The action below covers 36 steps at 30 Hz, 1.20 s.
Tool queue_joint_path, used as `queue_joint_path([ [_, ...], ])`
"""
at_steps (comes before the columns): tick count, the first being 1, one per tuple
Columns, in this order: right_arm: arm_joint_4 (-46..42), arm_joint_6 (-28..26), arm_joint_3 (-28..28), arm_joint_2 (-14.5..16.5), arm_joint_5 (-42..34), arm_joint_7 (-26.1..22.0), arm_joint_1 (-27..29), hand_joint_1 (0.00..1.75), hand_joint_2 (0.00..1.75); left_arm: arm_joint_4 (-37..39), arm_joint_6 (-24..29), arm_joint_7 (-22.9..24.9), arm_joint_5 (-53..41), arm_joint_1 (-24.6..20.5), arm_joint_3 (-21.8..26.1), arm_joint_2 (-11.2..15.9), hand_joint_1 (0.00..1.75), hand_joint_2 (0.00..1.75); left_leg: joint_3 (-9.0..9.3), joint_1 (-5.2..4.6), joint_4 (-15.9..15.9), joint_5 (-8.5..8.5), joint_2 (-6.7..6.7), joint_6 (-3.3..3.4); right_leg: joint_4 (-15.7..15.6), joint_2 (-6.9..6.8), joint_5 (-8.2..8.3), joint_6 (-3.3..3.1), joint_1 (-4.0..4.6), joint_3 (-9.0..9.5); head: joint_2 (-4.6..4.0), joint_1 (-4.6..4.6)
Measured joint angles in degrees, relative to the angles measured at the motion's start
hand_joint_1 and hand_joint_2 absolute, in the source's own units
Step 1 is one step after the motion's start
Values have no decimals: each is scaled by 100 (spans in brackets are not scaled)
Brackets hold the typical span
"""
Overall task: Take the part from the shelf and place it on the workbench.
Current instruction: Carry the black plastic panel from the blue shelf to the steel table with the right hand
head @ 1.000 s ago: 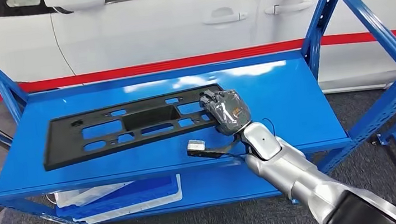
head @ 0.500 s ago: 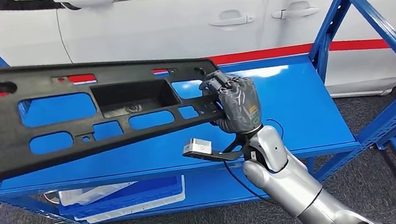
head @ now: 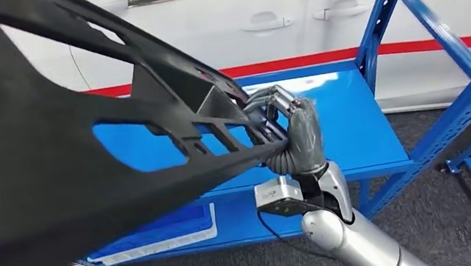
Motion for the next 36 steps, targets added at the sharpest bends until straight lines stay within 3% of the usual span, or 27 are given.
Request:
queue_joint_path([
  [2, -97, 52, 24, -27, -80, -31, 73, 175, 175, 0, -21, 16, -1, 0, 0, 1, 0, 175, -192, 18, 700, -431, 1, -44, 6, -13, 75, -20, 11, -100, 0, 18],
  [3, -137, 79, 32, -44, -111, -45, 112, 175, 175, 0, -32, 23, -1, 1, 0, 1, 0, 175, -202, 23, 893, -527, 1, -51, 12, -16, 118, -20, 19, -159, 0, 26],
  [4, -177, 105, 39, -61, -138, -58, 149, 175, 175, 0, -43, 30, -1, 1, 0, 2, 0, 175, -106, 24, 873, -522, 1, -45, 17, -17, 162, -18, 25, -219, 0, 33],
  [5, -221, 126, 45, -76, -162, -67, 177, 175, 175, 0, -53, 34, 0, -2, 0, 2, 0, 175, 105, 23, 630, -432, 1, -27, 21, -16, 207, -13, 30, -275, 0, 39],
  [7, -313, 148, 51, -104, -191, -75, 211, 175, 175, 0, -70, 43, 2, -27, 0, 7, 0, 175, 697, 4, -203, -227, 0, 47, 18, -13, 299, 15, 37, -351, 0, 74],
  [9, -386, 168, 54, -130, -197, -75, 233, 175, 175, 0, -84, 51, 3, -60, 0, 12, 0, 175, 1002, -42, -721, -106, -8, 127, -9, -19, 393, 74, 29, -370, -3, 150],
  [13, -442, 221, 60, -158, -210, -72, 285, 175, 175, 0, -103, 56, 5, -59, 0, 14, 0, 175, 947, -100, -775, 31, -16, 223, -115, -30, 555, 176, 0, -360, -4, 230],
  [18, -448, 225, 60, -161, -212, -71, 290, 175, 175, 0, -103, 57, 6, -55, 0, 14, 0, 175, 941, -100, -785, 48, -16, 229, -127, -29, 569, 183, 1, -361, -4, 234],
  [19, -455, 226, 60, -166, -215, -71, 296, 175, 175, 0, -103, 57, 7, -51, 0, 13, 0, 175, 928, -87, -815, 80, -12, 239, -137, -22, 585, 194, 12, -365, -3, 239],
  [20, -468, 231, 60, -179, -225, -71, 307, 175, 175, 0, -103, 57, 13, -50, 0, 13, 0, 175, 895, -68, -860, 160, 1, 266, -78, -14, 458, 211, 20, -403, -4, 259],
  [21, -485, 239, 61, -195, -238, -71, 319, 175, 175, 0, -104, 56, 20, -50, 0, 14, 0, 175, 846, -49, -904, 251, 14, 301, 50, -6, 256, 229, 26, -457, -4, 288],
  [22, -515, 262, 62, -220, -261, -70, 348, 175, 175, 0, -104, 51, 40, -50, 1, 14, 0, 175, 705, -32, -936, 401, 28, 328, 477, 1, -59, 253, 27, -513, -4, 344],
  [23, -563, 286, 65, -244, -313, -71, 382, 175, 175, 0, -104, 43, 69, -53, 1, 16, 0, 175, 481, -29, -888, 565, 37, 321, 544, 2, -337, 271, 10, -251, -4, 405],
  [25, -660, 332, 68, -273, -436, -79, 458, 175, 175, 0, -97, 25, 118, -51, 2, 16, 0, 175, 68, -38, -736, 812, 33, 238, 343, 13, -583, 265, 12, 405, -2, 489],
  [26, -693, 339, 69, -276, -500, -92, 485, 175, 175, 0, -92, 21, 130, -51, 2, 16, 0, 175, -41, -43, -671, 884, 28, 187, -74, 21, -550, 245, 17, 729, -2, 503],
  [28, -711, 350, 71, -278, -585, -125, 529, 175, 175, 0, -84, 20, 137, -49, 3, 19, 0, 175, -80, -37, -662, 959, 18, 123, -104, 19, -510, 167, 27, 681, -2, 509],
  [29, -717, 356, 72, -278, -630, -143, 545, 175, 175, 0, -81, 20, 145, -48, 3, 22, 0, 175, -124, -27, -620, 899, 14, 89, -100, 8, -458, 117, 21, 630, -2, 511],
  [31, -734, 371, 73, -277, -706, -168, 575, 175, 175, 0, -77, 24, 162, -45, 4, 27, 0, 175, -270, -2, -276, 475, 13, 21, -107, -17, -322, 16, 5, 494, -3, 491],
  [33, -749, 399, 73, -276, -774, -187, 605, 175, 175, 0, -77, 36, 178, -47, 4, 27, 0, 175, -428, 14, 401, -79, 16, -28, -100, -24, -186, -22, 17, 331, -4, 463],
  [34, -752, 415, 73, -276, -811, -198, 625, 175, 175, 0, -80, 43, 186, -48, 4, 27, 0, 175, -463, 18, 722, -202, 16, -40, -91, -25, -119, -24, 26, 238, -4, 452],
  [35, -754, 430, 74, -276, -859, -215, 649, 175, 175, 0, -84, 50, 203, -49, 5, 28, 0, 175, -431, 20, 914, -178, 16, -40, -81, -26, -52, -24, 35, 141, -3, 436],
  [36, -754, 443, 74, -276, -911, -237, 673, 175, 175, 0, -89, 53, 220, -48, 6, 30, 0, 175, -319, 19, 940, -49, 16, -27, -70, -26, 13, -23, 46, 42, -2, 415],
])
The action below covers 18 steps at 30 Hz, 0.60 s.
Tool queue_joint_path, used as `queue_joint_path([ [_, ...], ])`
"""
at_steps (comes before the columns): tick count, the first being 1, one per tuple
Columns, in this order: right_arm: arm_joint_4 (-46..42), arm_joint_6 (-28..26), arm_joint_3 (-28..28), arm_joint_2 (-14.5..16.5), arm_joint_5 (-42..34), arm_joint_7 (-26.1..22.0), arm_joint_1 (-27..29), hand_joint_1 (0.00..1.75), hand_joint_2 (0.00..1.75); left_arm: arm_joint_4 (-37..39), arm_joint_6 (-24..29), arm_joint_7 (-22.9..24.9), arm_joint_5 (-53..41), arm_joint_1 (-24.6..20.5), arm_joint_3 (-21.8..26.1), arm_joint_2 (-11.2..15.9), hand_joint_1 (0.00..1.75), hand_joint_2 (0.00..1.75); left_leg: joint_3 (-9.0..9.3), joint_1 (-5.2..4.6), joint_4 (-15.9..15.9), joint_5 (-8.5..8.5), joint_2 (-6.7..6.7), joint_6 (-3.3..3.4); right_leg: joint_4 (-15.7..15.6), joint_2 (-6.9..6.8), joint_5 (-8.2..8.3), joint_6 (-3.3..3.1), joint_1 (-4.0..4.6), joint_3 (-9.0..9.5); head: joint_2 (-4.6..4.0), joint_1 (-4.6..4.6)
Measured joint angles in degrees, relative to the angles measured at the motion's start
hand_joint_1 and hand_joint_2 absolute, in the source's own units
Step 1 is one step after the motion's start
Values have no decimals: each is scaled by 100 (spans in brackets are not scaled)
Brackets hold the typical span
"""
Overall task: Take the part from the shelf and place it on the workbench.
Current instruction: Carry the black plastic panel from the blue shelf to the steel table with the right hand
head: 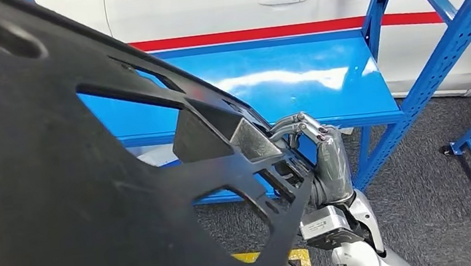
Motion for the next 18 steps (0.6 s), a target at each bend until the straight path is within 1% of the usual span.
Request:
queue_joint_path([
  [1, -1, 15, 1, 0, -60, -26, 21, 175, 175, 0, -5, -3, 24, 0, 3, 3, 0, 175, 210, -5, -167, 162, -2, 30, 8, 2, 66, 2, 12, -95, 0, -27],
  [2, -6, 37, 1, 1, -129, -55, 38, 175, 175, 0, -8, -11, 52, -3, 9, 10, 0, 175, 508, -18, -501, 250, -4, 78, 15, 4, 129, 8, 21, -170, 0, -56],
  [3, -15, 64, 1, 1, -198, -85, 51, 175, 175, 0, -9, -27, 79, -7, 22, 22, 0, 175, 844, -36, -944, 223, -5, 132, 19, 6, 184, 22, 32, -224, 0, -79],
  [4, -23, 94, 1, 2, -268, -115, 66, 175, 175, 0, -11, -50, 108, -9, 40, 33, 0, 175, 1121, -57, -1328, 148, -7, 171, 11, 4, 240, 45, 32, -253, 0, -91],
  [5, -31, 123, 2, 4, -332, -145, 81, 175, 175, 0, -13, -78, 134, -4, 62, 43, 0, 175, 1289, -86, -1605, 75, -9, 206, -6, -3, 294, 76, 20, -261, -1, -100],
  [6, -36, 149, 6, 6, -385, -173, 96, 175, 175, 0, -17, -104, 162, 10, 84, 48, 0, 175, 1354, -109, -1764, 50, -11, 230, -33, -8, 352, 112, 7, -265, -2, -116],
  [7, -37, 174, 11, 8, -428, -195, 117, 175, 175, 0, -24, -128, 186, 35, 104, 47, 0, 175, 1333, -113, -1819, 115, -10, 255, -68, -9, 407, 148, -3, -267, -2, -132],
  [8, -39, 192, 18, 9, -458, -211, 142, 175, 175, 0, -35, -146, 208, 65, 120, 47, 0, 175, 1307, -109, -1874, 200, 2, 293, -73, -3, 396, 178, -11, -285, -2, -153],
  [9, -43, 206, 26, 9, -479, -222, 168, 175, 175, 0, -52, -160, 228, 96, 130, 47, 0, 175, 1276, -93, -1926, 284, 17, 333, -8, 5, 273, 202, -8, -320, -2, -166],
  [10, -46, 217, 32, 9, -495, -229, 193, 175, 175, 1, -70, -171, 243, 128, 138, 49, 0, 175, 1223, -73, -1963, 379, 31, 370, 166, 12, 35, 222, -9, -375, -1, -164],
  [11, -49, 225, 37, 9, -503, -234, 216, 175, 175, 1, -89, -180, 254, 155, 143, 53, 0, 175, 1150, -70, -1968, 455, 41, 392, 454, 15, -283, 238, -21, -443, -1, -158],
  [12, -53, 232, 42, 9, -509, -236, 233, 175, 175, 2, -108, -186, 262, 180, 147, 57, 0, 175, 1052, -68, -1960, 526, 41, 407, 814, 15, -581, 256, -29, -509, -1, -152],
  [13, -57, 236, 44, 9, -513, -236, 252, 175, 175, 2, -125, -187, 266, 201, 150, 61, 0, 175, 947, -66, -1942, 594, 42, 405, 1161, 14, -763, 277, -40, -550, 0, -149],
  [14, -64, 237, 46, 9, -515, -235, 273, 175, 175, 2, -141, -185, 266, 219, 152, 62, 0, 175, 838, -63, -1919, 658, 42, 395, 1405, 14, -799, 298, -50, -541, 0, -147],
  [15, -73, 237, 48, 10, -517, -232, 290, 175, 175, 2, -159, -178, 266, 234, 154, 63, 0, 175, 725, -56, -1887, 719, 42, 378, 1490, 14, -705, 318, -61, -461, 0, -147],
  [16, -82, 238, 49, 10, -517, -227, 302, 175, 175, 2, -178, -167, 266, 246, 154, 63, 0, 175, 605, -45, -1843, 776, 42, 353, 1384, 13, -539, 336, -76, -287, 0, -146],
  [17, -93, 238, 49, 11, -514, -219, 308, 175, 175, 1, -197, -155, 265, 254, 154, 65, 0, 175, 490, -35, -1783, 825, 41, 320, 1102, 13, -414, 352, -94, -25, 0, -144],
  [18, -107, 239, 49, 12, -504, -207, 311, 175, 175, 1, -211, -145, 265, 259, 154, 68, 0, 175, 378, -33, -1710, 866, 39, 283, 702, 15, -405, 364, -95, 277, 0, -132],
])
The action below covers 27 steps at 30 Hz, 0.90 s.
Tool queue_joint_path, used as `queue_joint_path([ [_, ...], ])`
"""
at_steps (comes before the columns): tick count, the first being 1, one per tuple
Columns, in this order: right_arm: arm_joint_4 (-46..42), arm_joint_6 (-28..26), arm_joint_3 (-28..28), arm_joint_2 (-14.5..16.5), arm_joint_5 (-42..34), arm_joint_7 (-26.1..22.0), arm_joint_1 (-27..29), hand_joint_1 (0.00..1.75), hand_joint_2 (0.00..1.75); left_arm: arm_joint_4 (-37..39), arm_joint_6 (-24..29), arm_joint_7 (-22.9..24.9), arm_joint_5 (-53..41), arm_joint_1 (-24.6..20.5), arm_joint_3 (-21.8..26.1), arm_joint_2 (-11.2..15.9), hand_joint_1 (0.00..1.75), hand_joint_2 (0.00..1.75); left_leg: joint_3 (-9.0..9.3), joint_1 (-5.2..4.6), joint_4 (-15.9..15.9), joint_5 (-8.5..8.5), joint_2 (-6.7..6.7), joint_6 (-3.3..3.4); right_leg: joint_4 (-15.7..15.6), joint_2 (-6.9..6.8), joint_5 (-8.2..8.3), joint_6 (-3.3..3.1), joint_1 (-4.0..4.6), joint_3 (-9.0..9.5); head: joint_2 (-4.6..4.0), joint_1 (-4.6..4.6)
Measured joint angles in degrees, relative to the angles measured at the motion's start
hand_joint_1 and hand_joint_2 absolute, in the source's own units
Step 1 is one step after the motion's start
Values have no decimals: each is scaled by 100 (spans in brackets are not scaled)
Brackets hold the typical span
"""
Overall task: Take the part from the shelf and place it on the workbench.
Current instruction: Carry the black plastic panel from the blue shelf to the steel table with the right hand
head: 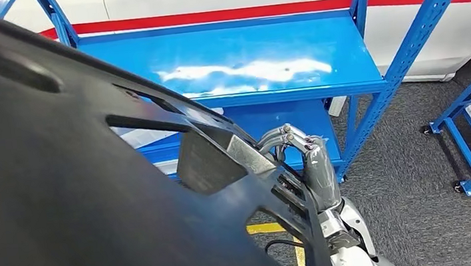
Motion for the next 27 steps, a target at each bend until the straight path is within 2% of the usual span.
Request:
queue_joint_path([
  [1, -18, 0, 1, 1, 13, 13, 6, 175, 175, 0, -11, 6, 3, 6, 1, 5, 0, 175, -82, 1, 61, 40, -2, -38, -341, 7, -53, -15, 7, 239, 0, 2],
  [2, -34, -1, 1, 2, 32, 28, 13, 175, 175, 1, -16, 8, 14, 10, 3, 10, 0, 175, -131, -5, 108, 78, -5, -74, -588, 18, -142, -36, 16, 378, 0, 4],
  [3, -55, -2, 2, 3, 51, 48, 22, 175, 175, 1, -21, 7, 25, 16, 9, 15, 0, 175, -160, -6, 125, 125, -9, -105, -699, 29, -200, -70, 39, 413, -1, 4],
  [5, -87, -3, 2, 3, 84, 88, 35, 175, 175, 2, -32, 3, 43, 30, 28, 30, 0, 175, -194, 10, 133, 176, -22, -169, -690, 26, -126, -169, 37, 313, -2, -4],
  [6, -105, -3, 2, 4, 94, 105, 42, 175, 175, 2, -43, 1, 41, 38, 37, 39, 0, 175, -241, 24, 199, 70, -28, -202, -681, 15, -64, -227, 35, 258, -3, -13],
  [7, -117, -2, 2, 5, 103, 117, 47, 175, 175, 3, -55, 0, 31, 47, 42, 46, 0, 175, -309, 34, 362, -149, -31, -235, -686, 3, 6, -279, 24, 189, -6, -23],
  [9, -138, 1, 3, 8, 110, 135, 58, 175, 175, 3, -84, 0, 1, 53, 43, 52, 0, 175, -467, 50, 977, -777, -29, -290, -683, -7, 148, -333, 25, 40, -13, -49],
  [10, -143, 5, 3, 8, 111, 142, 62, 175, 175, 3, -97, 1, -21, 51, 43, 53, 0, 175, -518, 54, 1336, -994, -29, -308, -678, -8, 219, -340, 32, -46, -16, -55],
  [11, -145, 15, 3, 8, 111, 148, 67, 175, 175, 3, -108, 4, -39, 47, 43, 56, 0, 175, -520, 56, 1619, -1066, -29, -317, -673, -10, 289, -341, 41, -137, -17, -60],
  [12, -146, 29, 4, 8, 110, 152, 71, 175, 175, 3, -116, 10, -57, 44, 43, 62, 0, 175, -450, 56, 1756, -1006, -29, -314, -668, -11, 360, -338, 50, -238, -17, -66],
  [13, -148, 44, 4, 8, 107, 154, 75, 175, 175, 3, -119, 19, -74, 42, 43, 69, 0, 175, -291, 54, 1704, -864, -31, -295, -664, -11, 429, -333, 59, -334, -17, -75],
  [14, -152, 57, 4, 8, 101, 155, 76, 175, 175, 3, -114, 32, -88, 37, 43, 78, 0, 175, -38, 48, 1461, -725, -34, -263, -661, -8, 493, -326, 67, -416, -17, -84],
  [15, -160, 69, 4, 8, 96, 154, 76, 175, 175, 3, -102, 46, -103, 27, 43, 89, 0, 175, 302, 35, 1065, -686, -37, -218, -661, -6, 550, -312, 77, -478, -17, -91],
  [16, -168, 85, 4, 8, 90, 154, 72, 175, 175, 3, -87, 56, -119, 12, 43, 99, 0, 175, 646, 16, 599, -737, -40, -175, -664, -7, 598, -291, 85, -521, -19, -93],
  [17, -174, 106, 4, 8, 83, 152, 69, 175, 175, 3, -72, 63, -131, -3, 43, 107, 0, 175, 889, -6, 234, -809, -43, -142, -679, -12, 649, -262, 85, -541, -21, -87],
  [18, -175, 129, 4, 8, 73, 149, 64, 175, 175, 3, -57, 66, -139, -14, 43, 112, 0, 175, 1030, -32, -16, -875, -45, -116, -701, -19, 698, -227, 78, -552, -23, -84],
  [20, -169, 163, 4, 6, 43, 135, 52, 175, 175, 3, -36, 80, -142, -13, 43, 115, 0, 175, 1030, -43, -156, -818, -44, -69, -747, -31, 783, -154, 62, -565, -26, -81],
  [21, -166, 169, 4, 4, 27, 121, 46, 175, 175, 3, -21, 92, -143, -3, 43, 114, 0, 175, 1018, -37, -191, -761, -44, -36, -715, -30, 747, -127, 62, -590, -27, -81],
  [22, -162, 177, 4, 0, 13, 103, 42, 175, 175, 3, -7, 108, -148, 6, 43, 114, 0, 175, 996, -23, -214, -700, -44, 4, -585, -25, 622, -109, 65, -648, -28, -74],
  [23, -157, 186, 4, -5, 4, 86, 40, 175, 175, 3, 9, 124, -154, 12, 43, 114, 0, 175, 963, -13, -226, -645, -45, 40, -332, -19, 414, -97, 67, -743, -30, -61],
  [25, -145, 207, 5, -12, -6, 58, 37, 175, 175, 3, 32, 150, -171, 8, 43, 114, 0, 175, 843, -26, -197, -571, -70, 85, 385, -10, -45, -87, 64, -967, -33, -39],
  [26, -137, 215, 6, -14, -7, 50, 35, 175, 175, 3, 38, 161, -175, 5, 42, 113, 0, 175, 786, -30, -173, -546, -97, 89, 653, -9, -169, -81, 63, -1024, -33, -33],
  [27, -128, 221, 8, -14, -8, 40, 32, 175, 175, 3, 40, 169, -179, 4, 39, 111, 0, 175, 732, -32, -140, -528, -135, 84, 742, -7, -184, -78, 62, -991, -32, -26],
])
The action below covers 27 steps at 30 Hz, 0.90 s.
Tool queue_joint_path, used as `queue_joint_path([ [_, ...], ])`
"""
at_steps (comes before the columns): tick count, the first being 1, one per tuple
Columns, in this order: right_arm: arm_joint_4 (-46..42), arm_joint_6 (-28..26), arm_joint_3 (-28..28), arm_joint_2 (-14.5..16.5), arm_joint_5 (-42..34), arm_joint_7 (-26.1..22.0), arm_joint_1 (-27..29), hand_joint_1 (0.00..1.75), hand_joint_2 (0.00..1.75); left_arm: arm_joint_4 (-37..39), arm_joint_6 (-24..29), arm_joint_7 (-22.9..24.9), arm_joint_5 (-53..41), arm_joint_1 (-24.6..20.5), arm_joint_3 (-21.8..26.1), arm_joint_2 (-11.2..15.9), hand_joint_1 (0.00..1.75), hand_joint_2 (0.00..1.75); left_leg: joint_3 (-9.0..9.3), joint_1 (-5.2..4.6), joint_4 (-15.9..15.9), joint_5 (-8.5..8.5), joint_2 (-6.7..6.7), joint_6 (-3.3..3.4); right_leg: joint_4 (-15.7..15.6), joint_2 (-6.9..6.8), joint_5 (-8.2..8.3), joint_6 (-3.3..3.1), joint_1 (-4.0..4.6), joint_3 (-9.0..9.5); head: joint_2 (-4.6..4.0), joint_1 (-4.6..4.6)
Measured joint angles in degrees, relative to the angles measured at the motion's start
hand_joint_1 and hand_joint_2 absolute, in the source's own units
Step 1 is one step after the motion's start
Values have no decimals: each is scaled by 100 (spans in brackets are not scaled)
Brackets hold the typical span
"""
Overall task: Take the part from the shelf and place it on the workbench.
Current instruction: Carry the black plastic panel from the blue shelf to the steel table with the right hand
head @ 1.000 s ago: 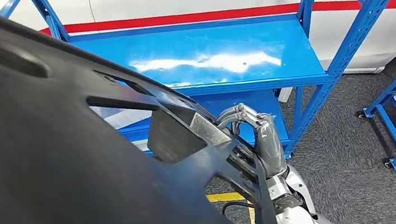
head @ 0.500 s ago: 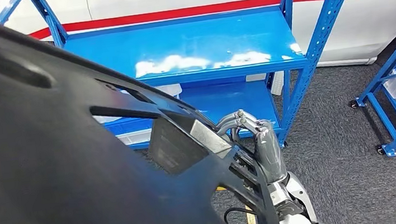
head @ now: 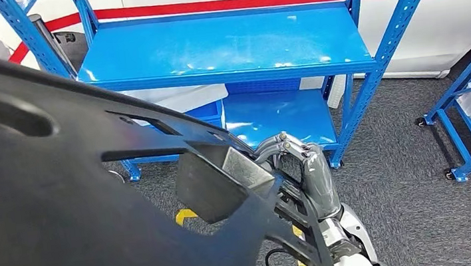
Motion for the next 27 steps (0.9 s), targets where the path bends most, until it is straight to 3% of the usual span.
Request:
queue_joint_path([
  [2, 11, 13, 2, 0, -14, -26, -7, 175, 175, 0, 10, 12, -2, -2, -4, -6, 0, 175, -93, 3, 91, 12, -89, -13, -428, 47, 241, -14, -3, 352, 1, 16],
  [4, 20, 28, 3, 0, -67, -69, -14, 175, 175, 0, 34, 43, -8, -28, -6, -17, 0, 175, -202, 3, 205, 6, -176, -47, -1064, 252, 411, -51, -20, 736, 0, 27],
  [6, 43, 53, 3, -2, -137, -127, -22, 175, 175, 0, 50, 119, -21, -76, -10, -25, 0, 175, -318, 18, 280, 25, -260, -110, -1294, 374, 396, -75, -18, 829, -1, 30],
  [8, 86, 86, 3, 0, -195, -185, -33, 175, 175, 0, 40, 235, -39, -107, -20, -20, 0, 175, -377, 35, 288, 60, -349, -181, -1330, 281, 425, -106, -17, 815, 1, 37],
  [10, 132, 120, 8, 12, -238, -232, -64, 175, 175, 0, 24, 348, -58, -122, -37, -16, 0, 175, -458, 23, 412, -22, -273, -254, -1402, 161, 468, -167, -51, 835, 4, 7],
  [12, 169, 143, 14, 29, -276, -252, -104, 175, 175, 0, 12, 423, -68, -161, -58, -18, 0, 175, -705, 39, 915, -296, -81, -339, -1437, 25, 493, -208, -61, 845, 5, -62],
  [14, 208, 152, 17, 44, -318, -247, -123, 175, 175, 0, 6, 483, -74, -204, -74, -18, 0, 175, -1015, 83, 1566, -544, 8, -411, -1436, -124, 496, -215, -53, 839, 7, -95],
  [15, 228, 155, 18, 52, -348, -243, -125, 175, 175, 0, 4, 513, -79, -213, -80, -17, 0, 175, -1081, 99, 1709, -549, 27, -433, -1435, -196, 496, -215, -52, 838, 9, -98],
  [16, 242, 157, 18, 63, -382, -241, -126, 175, 175, 0, 3, 539, -83, -216, -84, -17, 0, 175, -1045, 109, 1645, -454, 47, -444, -1434, -262, 495, -214, -55, 839, 11, -116],
  [18, 258, 166, 18, 85, -463, -245, -133, 175, 175, 0, -1, 578, -95, -224, -90, -15, 0, 175, -702, 115, 983, -100, 175, -441, -1434, -377, 492, -199, -58, 847, 13, -190],
  [20, 269, 186, 18, 103, -550, -263, -145, 175, 175, 0, -19, 603, -115, -259, -101, -15, 0, 175, -402, 66, 366, 103, 350, -384, -1431, -477, 490, -147, -34, 847, 13, -297],
  [21, 277, 201, 19, 110, -590, -274, -151, 175, 175, 0, -33, 618, -125, -275, -108, -16, 0, 175, -356, 40, 235, 122, 391, -341, -1433, -524, 494, -113, -19, 847, 13, -331],
  [23, 290, 238, 19, 115, -675, -298, -155, 175, 175, 0, -56, 646, -124, -271, -125, -13, 0, 175, -385, 17, 206, 145, 309, -252, -1451, -617, 507, -47, -7, 852, 14, -346],
  [25, 296, 296, 20, 118, -801, -339, -146, 175, 175, 0, -69, 650, -92, -238, -135, -13, 0, 175, -387, 31, 159, 197, 212, -166, -1361, -505, 408, 8, -27, 825, 15, -346],
  [27, 295, 345, 20, 119, -945, -382, -109, 175, 175, 0, -94, 626, -67, -217, -140, -13, 0, 175, -387, 45, 124, 241, 118, -86, -874, -215, 76, 15, -42, 630, 15, -365],
])
